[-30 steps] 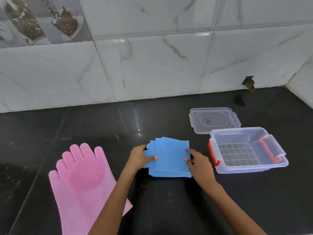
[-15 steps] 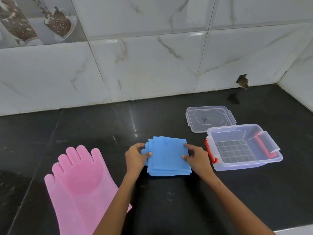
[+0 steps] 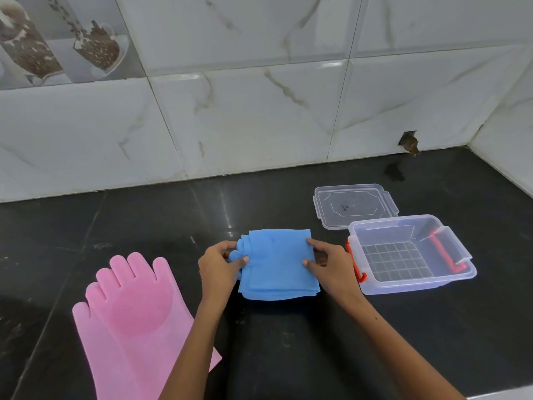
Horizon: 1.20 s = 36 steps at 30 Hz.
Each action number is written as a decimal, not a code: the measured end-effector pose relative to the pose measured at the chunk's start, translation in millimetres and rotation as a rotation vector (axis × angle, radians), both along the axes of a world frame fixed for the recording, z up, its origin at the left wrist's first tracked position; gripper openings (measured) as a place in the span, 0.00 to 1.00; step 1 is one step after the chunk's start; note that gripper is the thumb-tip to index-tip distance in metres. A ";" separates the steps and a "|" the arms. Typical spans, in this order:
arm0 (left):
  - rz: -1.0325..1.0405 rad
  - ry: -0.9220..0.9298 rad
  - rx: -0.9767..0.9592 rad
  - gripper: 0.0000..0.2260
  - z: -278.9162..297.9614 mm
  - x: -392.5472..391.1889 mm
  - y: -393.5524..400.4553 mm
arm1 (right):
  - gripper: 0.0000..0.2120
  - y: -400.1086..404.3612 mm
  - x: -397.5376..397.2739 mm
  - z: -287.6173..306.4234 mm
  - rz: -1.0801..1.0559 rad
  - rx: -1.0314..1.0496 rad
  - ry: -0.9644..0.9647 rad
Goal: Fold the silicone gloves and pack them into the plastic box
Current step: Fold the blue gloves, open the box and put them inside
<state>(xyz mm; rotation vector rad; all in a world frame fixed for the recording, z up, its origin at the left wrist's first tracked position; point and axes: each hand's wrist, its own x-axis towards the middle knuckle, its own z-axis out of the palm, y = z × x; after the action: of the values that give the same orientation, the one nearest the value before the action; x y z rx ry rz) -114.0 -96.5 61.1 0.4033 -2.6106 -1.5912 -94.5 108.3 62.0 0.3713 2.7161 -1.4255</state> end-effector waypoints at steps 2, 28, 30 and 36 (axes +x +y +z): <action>-0.004 0.019 0.012 0.11 10.9 -0.2 0.0 | 0.24 3.7 -0.5 12.1 0.002 -0.013 0.039; -0.109 0.023 0.082 0.13 47.5 4.9 231.6 | 0.21 249.7 1.4 65.1 0.027 -0.082 -0.025; -0.103 -0.016 0.060 0.13 39.8 7.2 235.6 | 0.21 254.2 0.3 57.0 0.032 -0.076 -0.044; -0.091 -0.058 -0.008 0.19 27.8 10.3 238.7 | 0.22 258.9 -2.0 40.6 0.057 0.016 -0.088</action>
<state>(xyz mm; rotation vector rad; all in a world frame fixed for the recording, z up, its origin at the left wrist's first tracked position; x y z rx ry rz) -103.7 142.2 88.8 0.3388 -2.7146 -1.6189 -96.6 367.2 102.6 0.3454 2.6479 -1.3413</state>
